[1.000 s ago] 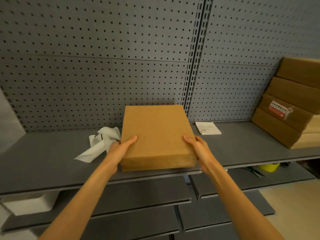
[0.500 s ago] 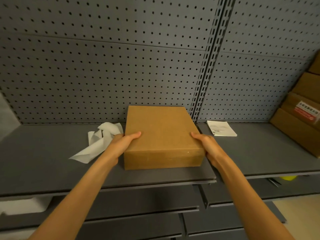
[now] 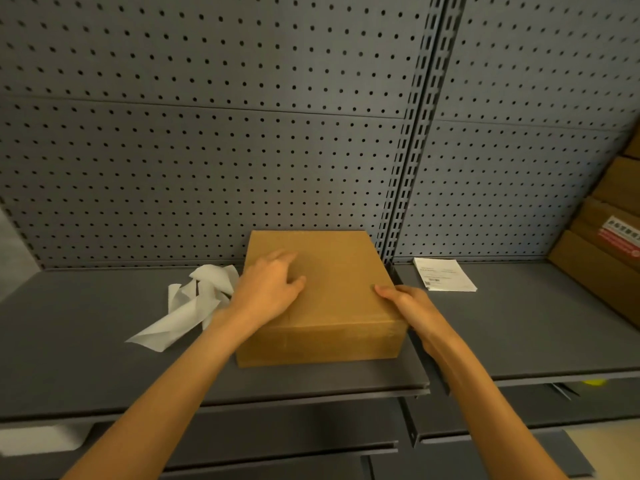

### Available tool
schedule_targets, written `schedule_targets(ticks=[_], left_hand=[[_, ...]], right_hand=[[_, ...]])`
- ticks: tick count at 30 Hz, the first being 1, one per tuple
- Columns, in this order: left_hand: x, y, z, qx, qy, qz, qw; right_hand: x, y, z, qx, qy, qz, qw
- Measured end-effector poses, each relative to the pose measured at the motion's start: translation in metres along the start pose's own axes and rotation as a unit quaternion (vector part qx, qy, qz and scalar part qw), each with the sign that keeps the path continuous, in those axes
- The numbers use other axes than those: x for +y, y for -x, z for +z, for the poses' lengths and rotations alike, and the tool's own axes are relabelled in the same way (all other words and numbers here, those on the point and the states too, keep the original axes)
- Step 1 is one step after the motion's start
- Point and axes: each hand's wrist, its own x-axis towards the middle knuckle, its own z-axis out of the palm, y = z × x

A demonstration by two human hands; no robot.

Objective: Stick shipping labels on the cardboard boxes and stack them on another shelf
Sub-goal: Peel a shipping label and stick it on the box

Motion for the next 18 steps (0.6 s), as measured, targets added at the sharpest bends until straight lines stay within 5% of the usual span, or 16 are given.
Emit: schedule_targets(ticks=[7,12,18], left_hand=[[0.061,-0.053,0.033,-0.096,-0.06,0.162,0.98],[0.076,-0.084,0.05,-0.118,-0.064,0.186,0.973],[0.07,-0.088,0.065,-0.073,-0.022,0.191,0.979]], right_hand=[[0.009,-0.013,-0.01,0.059,-0.023,-0.057,0.996],[0.022,-0.032,-0.025,0.104,0.007,-0.06,0.993],[0.03,-0.054,-0.067,0.246,0.1,-0.038,0.964]])
